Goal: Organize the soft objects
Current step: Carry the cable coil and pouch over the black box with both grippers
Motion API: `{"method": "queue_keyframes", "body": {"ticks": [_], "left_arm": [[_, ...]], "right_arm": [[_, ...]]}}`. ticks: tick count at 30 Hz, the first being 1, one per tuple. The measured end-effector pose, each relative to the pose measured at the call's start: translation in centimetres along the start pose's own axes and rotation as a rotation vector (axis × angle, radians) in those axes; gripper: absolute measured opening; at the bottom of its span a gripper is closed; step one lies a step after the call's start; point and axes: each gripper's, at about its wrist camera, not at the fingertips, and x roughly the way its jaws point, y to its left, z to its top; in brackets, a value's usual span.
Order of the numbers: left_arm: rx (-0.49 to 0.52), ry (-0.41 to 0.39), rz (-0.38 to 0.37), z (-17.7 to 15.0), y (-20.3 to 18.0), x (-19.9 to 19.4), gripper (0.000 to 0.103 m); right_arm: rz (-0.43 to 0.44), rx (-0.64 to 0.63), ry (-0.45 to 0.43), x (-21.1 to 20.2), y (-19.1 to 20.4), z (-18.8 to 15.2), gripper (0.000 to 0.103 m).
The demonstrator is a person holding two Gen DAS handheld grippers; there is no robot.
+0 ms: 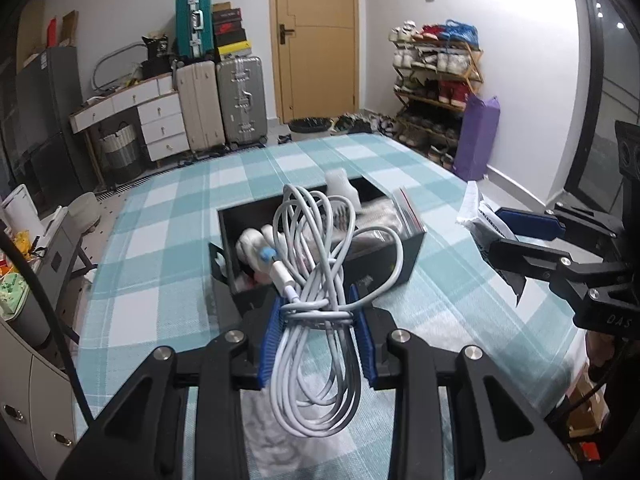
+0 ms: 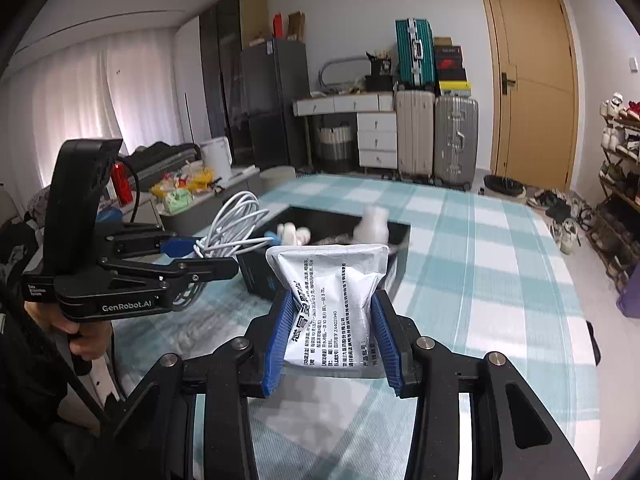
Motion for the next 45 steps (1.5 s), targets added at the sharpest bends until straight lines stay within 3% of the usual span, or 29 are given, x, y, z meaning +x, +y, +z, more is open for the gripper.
{"method": "queue_keyframes", "body": {"ticks": [6, 19, 28, 45], "left_arm": [[-0.033, -0.037, 0.026, 0.9, 1.3, -0.2, 0.032], [-0.109, -0.062, 0.038, 2.0, 3.8, 1.7, 0.032], [-0.127, -0.043, 0.037, 3.1, 4.2, 4.5, 0.032], [-0.110, -0.004, 0.030, 4.9, 4.0, 8.3, 0.032]], "right_arm": [[0.009, 0.008, -0.056, -0.2, 0.4, 1.8, 0.041], [0.023, 0.017, -0.076, 2.8, 0.5, 4.6, 0.041], [0.012, 0.013, -0.021, 6.3, 0.3, 6.2, 0.041], [-0.108, -0.070, 0.118, 12.5, -1.3, 6.4, 0.041]]}}
